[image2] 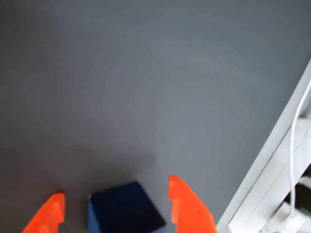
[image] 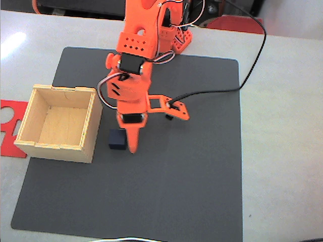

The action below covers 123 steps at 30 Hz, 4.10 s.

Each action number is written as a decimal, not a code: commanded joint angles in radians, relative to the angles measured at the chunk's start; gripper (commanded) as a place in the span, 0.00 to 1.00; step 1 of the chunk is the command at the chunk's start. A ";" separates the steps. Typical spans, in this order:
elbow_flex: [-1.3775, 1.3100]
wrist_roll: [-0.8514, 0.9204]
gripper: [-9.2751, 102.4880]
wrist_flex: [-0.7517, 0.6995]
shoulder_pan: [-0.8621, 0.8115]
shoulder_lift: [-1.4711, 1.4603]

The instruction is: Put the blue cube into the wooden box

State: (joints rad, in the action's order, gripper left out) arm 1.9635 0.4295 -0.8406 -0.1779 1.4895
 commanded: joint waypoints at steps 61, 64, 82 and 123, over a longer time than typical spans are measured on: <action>-0.489 0.031 0.08 -0.115 0.061 -0.170; -0.497 0.041 0.15 -0.144 0.072 -0.172; -0.413 -0.011 0.39 -0.137 -0.101 -0.129; -0.433 0.037 0.30 -0.104 0.213 -0.250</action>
State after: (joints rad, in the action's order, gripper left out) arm 1.5739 0.4525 -0.9250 0.0276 1.2318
